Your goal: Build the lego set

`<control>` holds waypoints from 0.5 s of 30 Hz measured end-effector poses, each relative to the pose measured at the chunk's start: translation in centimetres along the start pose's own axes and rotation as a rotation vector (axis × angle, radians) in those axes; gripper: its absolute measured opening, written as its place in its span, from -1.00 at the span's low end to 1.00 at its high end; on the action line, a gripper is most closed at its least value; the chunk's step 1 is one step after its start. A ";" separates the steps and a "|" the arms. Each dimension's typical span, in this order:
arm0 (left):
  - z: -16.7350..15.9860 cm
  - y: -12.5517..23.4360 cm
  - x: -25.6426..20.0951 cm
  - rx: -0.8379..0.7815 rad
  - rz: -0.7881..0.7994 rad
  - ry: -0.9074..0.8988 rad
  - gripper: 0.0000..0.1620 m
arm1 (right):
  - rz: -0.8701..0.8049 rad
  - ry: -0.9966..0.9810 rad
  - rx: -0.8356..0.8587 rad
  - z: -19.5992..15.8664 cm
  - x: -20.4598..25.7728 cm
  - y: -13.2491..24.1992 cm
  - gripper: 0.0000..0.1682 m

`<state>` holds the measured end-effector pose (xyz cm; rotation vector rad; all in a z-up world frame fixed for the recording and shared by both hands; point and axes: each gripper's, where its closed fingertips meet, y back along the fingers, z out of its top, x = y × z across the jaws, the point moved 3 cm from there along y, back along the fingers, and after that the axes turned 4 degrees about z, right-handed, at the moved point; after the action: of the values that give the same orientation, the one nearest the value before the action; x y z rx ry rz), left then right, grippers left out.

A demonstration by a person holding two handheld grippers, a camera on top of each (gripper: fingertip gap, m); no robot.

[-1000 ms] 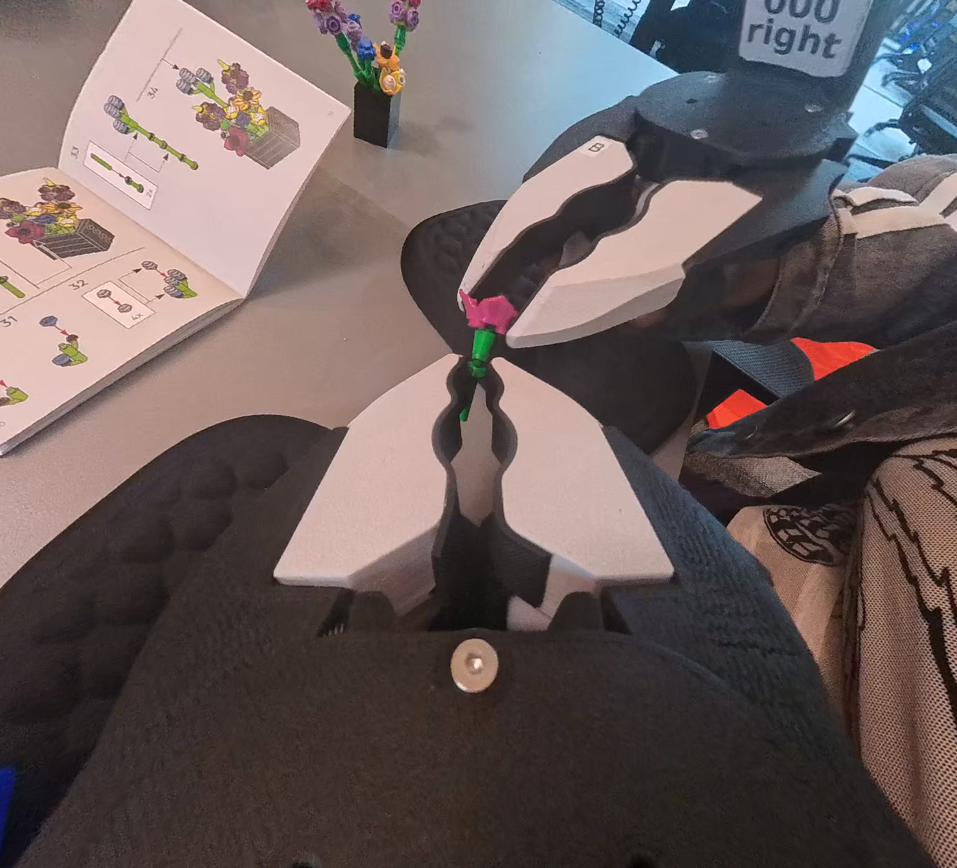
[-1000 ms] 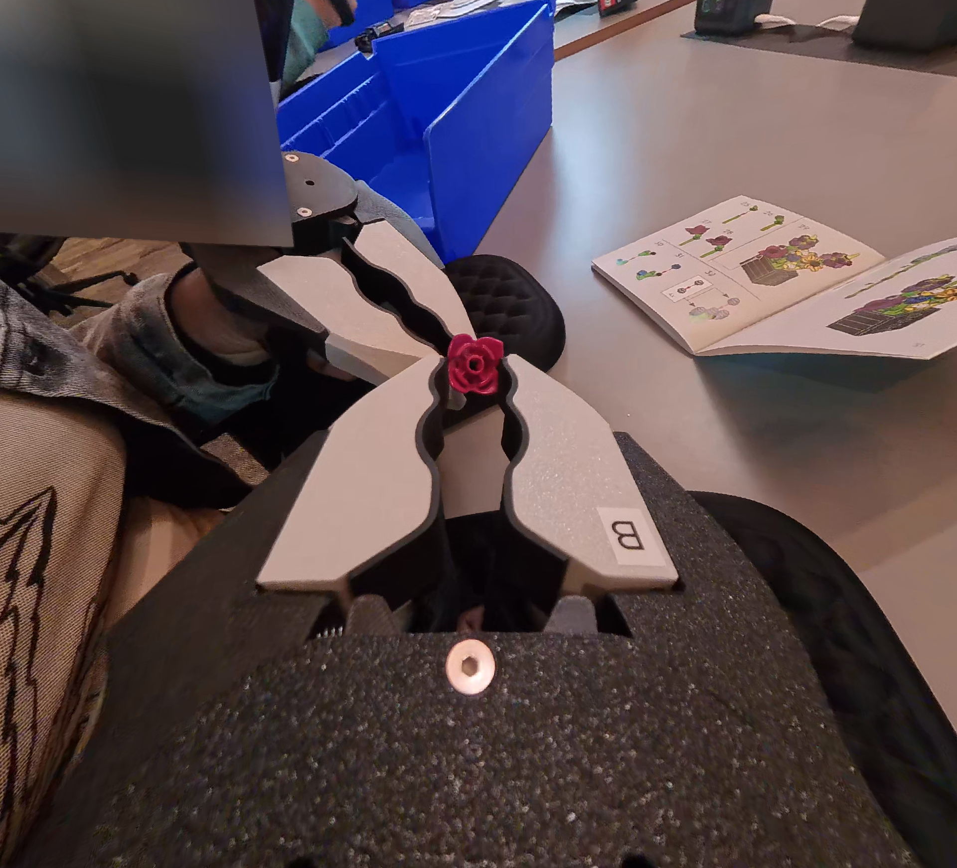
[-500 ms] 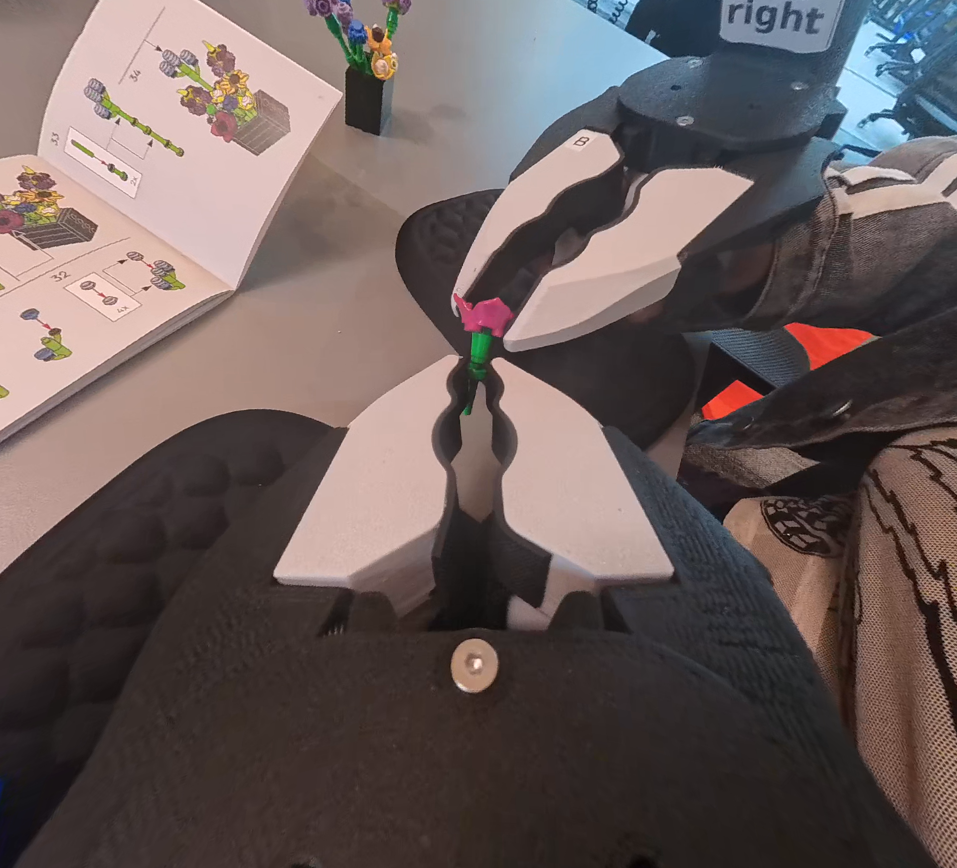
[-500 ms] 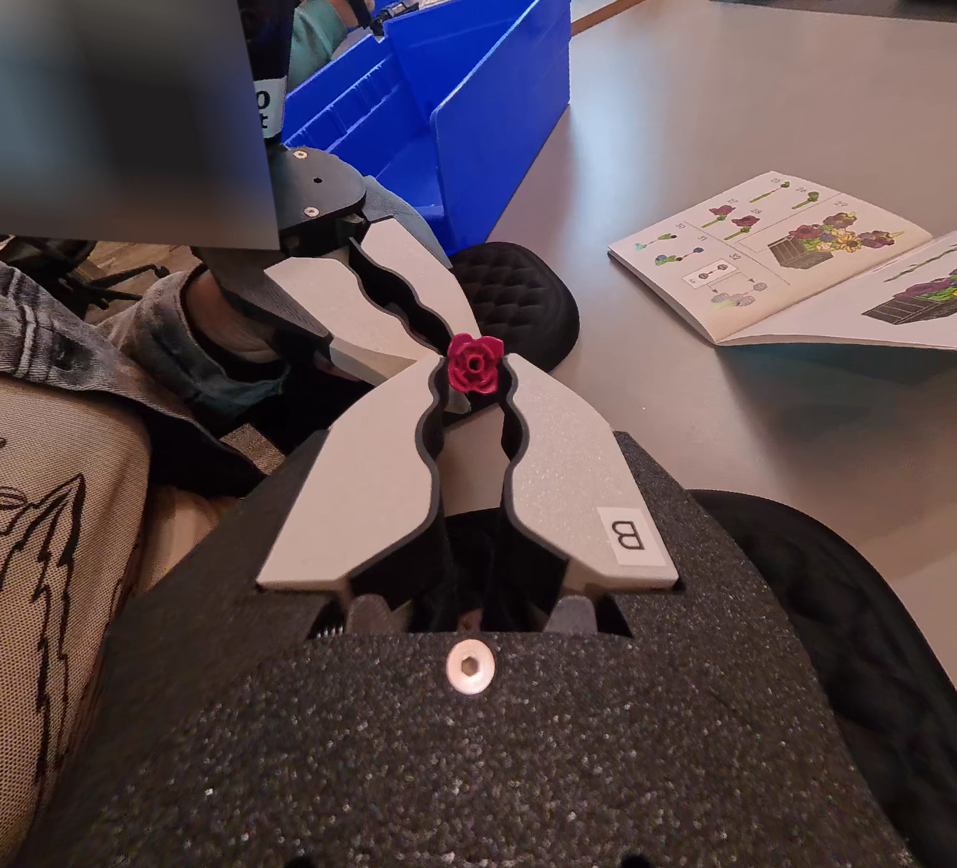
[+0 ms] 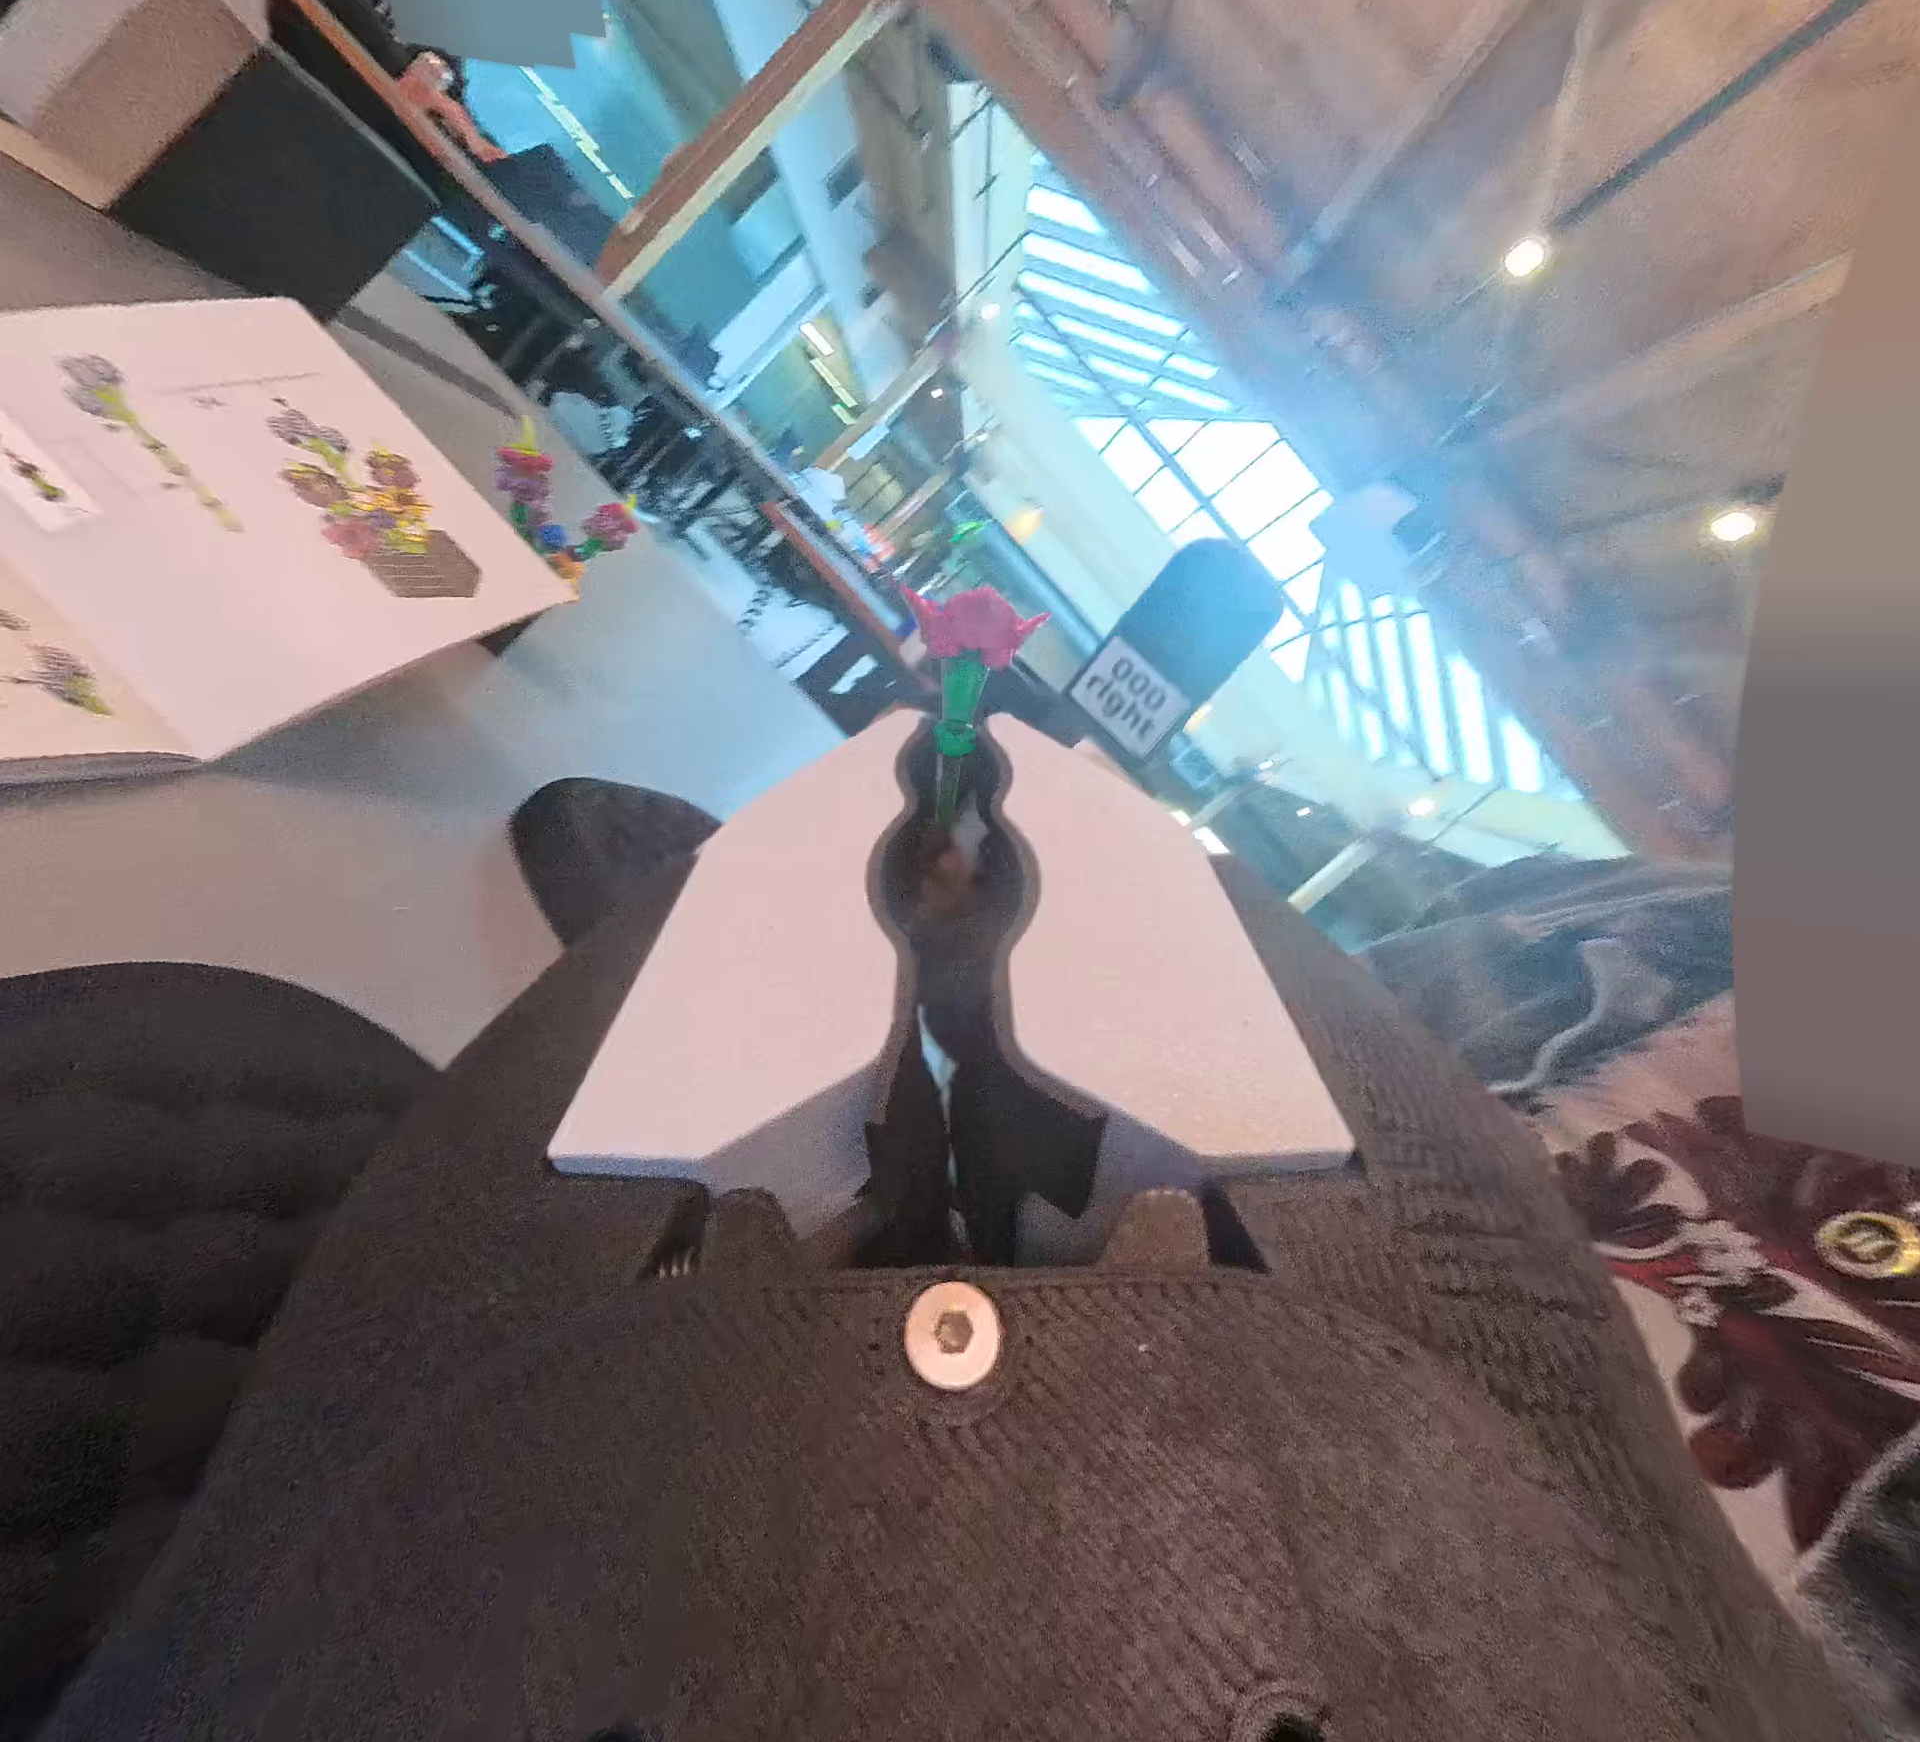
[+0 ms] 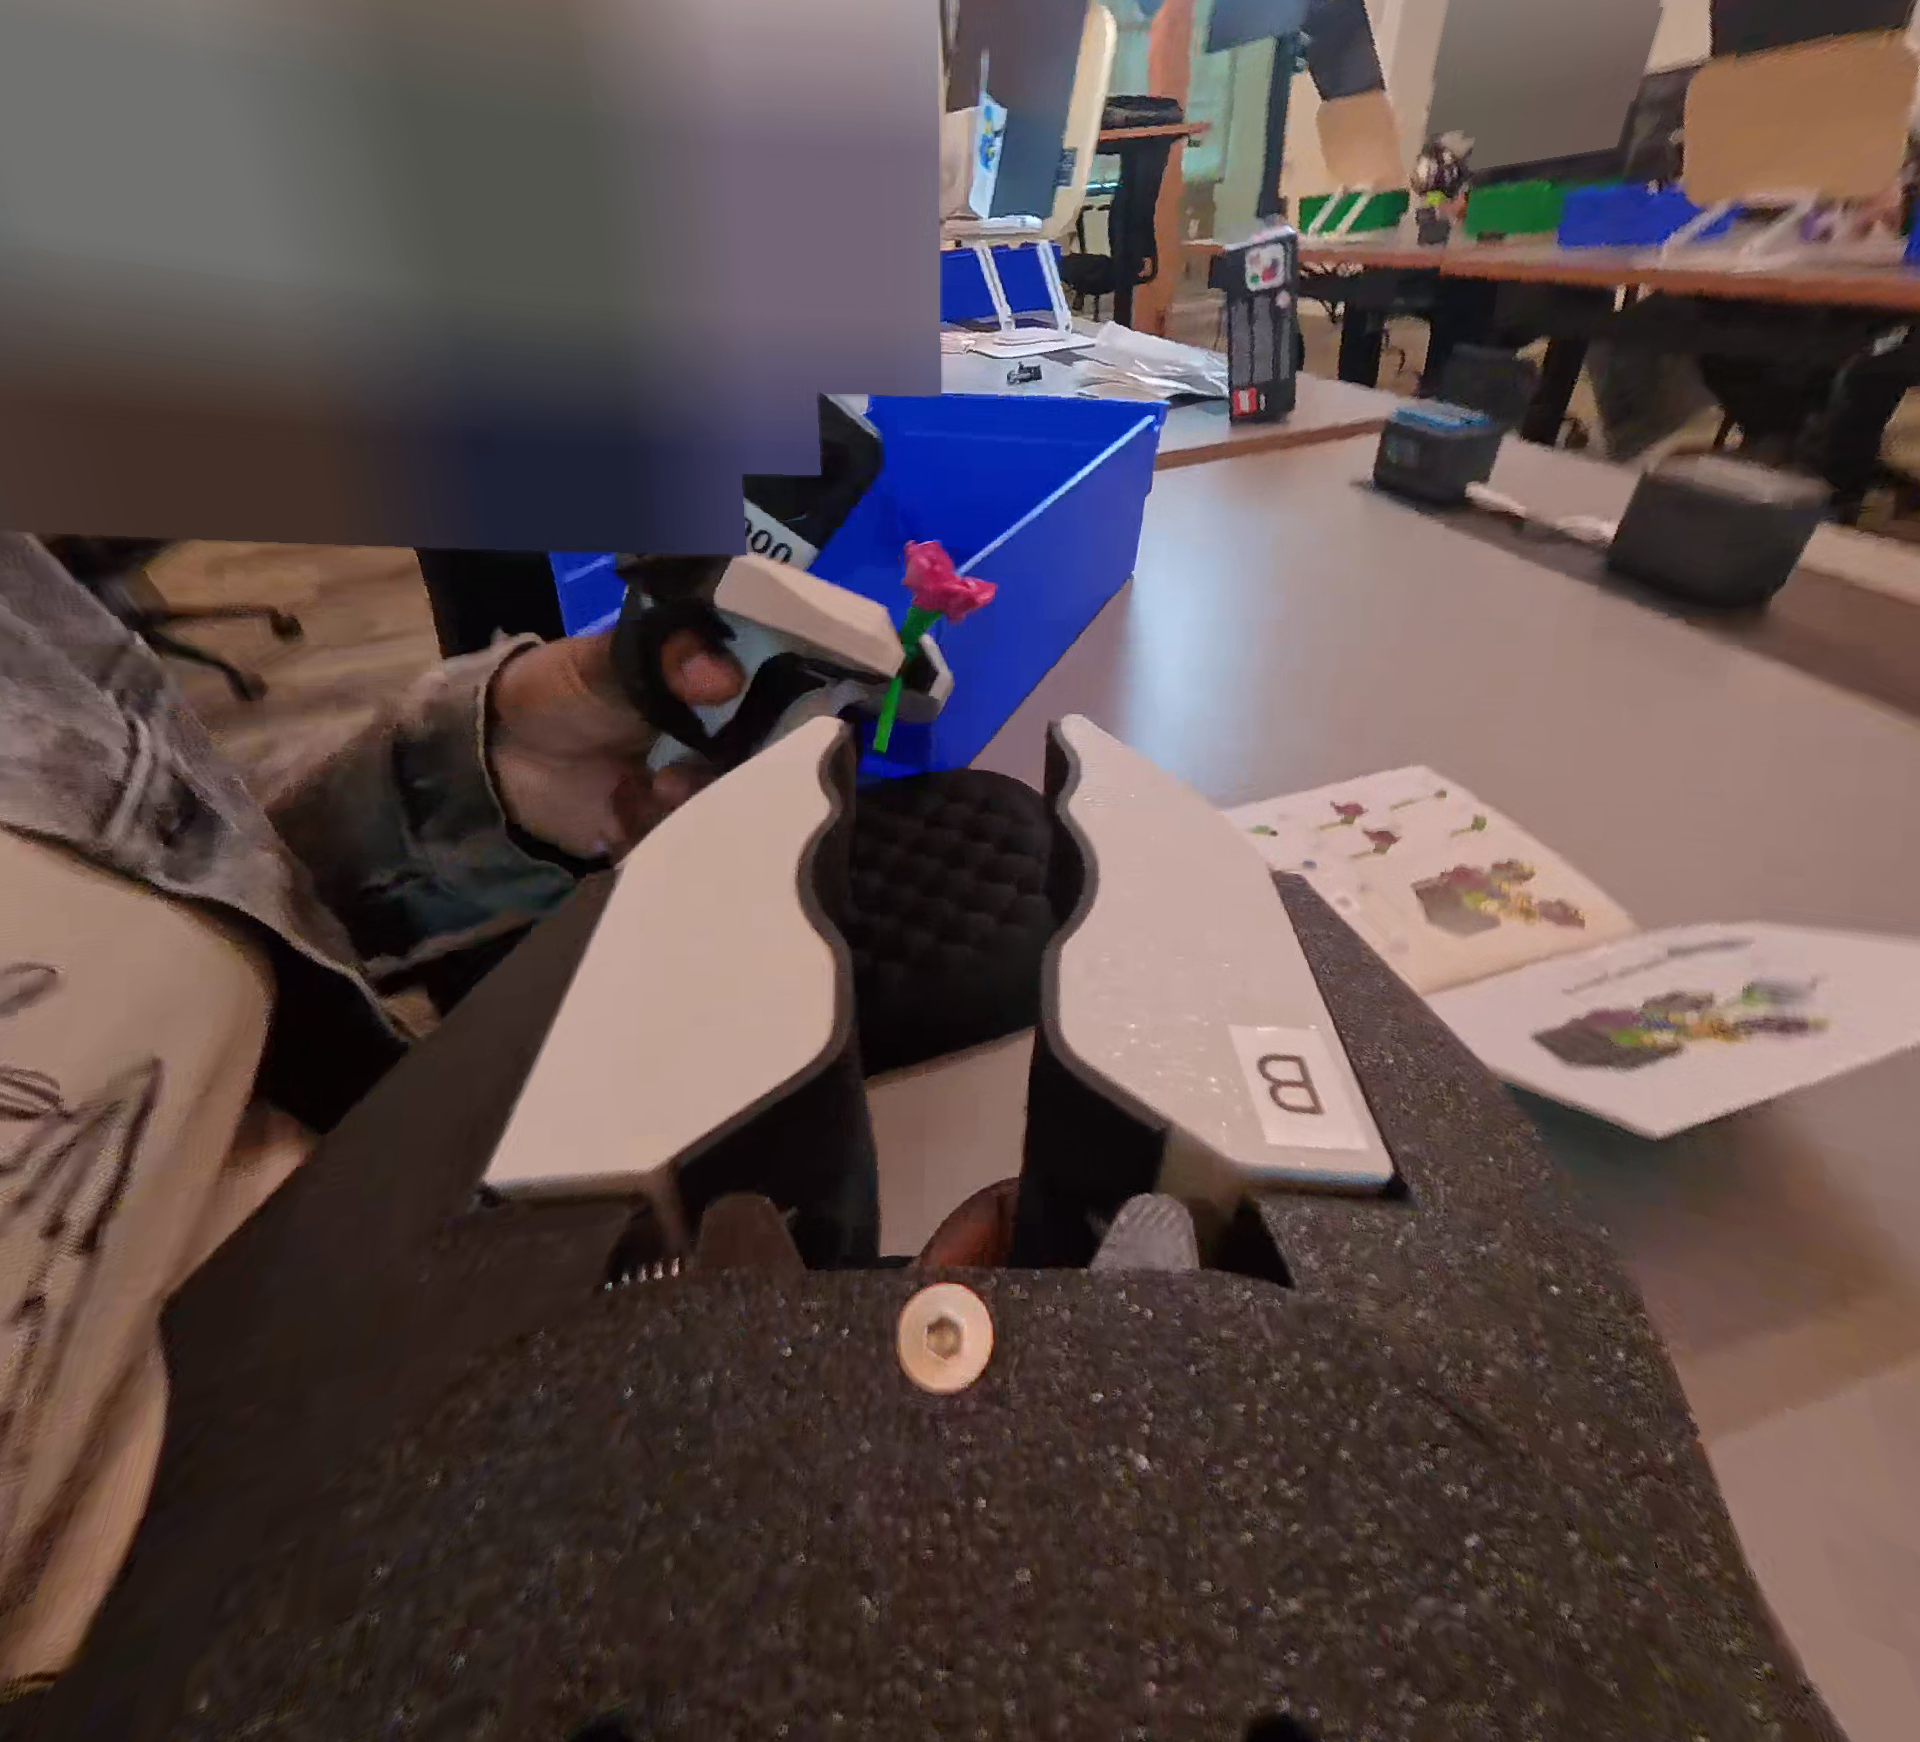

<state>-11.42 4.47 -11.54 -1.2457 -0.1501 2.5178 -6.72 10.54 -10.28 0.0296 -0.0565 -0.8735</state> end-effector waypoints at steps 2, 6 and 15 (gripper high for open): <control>0.2 -0.1 -0.6 -0.040 -0.055 0.069 -0.90 | -0.023 0.156 0.051 -0.2 0.7 -0.6 -0.66; 0.5 -0.4 -0.9 -0.098 -0.061 0.096 -0.90 | -0.105 0.283 0.108 -0.4 1.5 -1.6 -0.73; 0.0 -1.3 -1.2 -0.078 -0.014 0.015 -0.91 | -0.212 0.220 0.065 -0.4 1.4 -2.0 -0.95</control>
<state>-10.44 5.29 -10.37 -1.2886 -0.2552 2.5124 -7.33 8.20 -10.76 0.1955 0.1264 -1.0757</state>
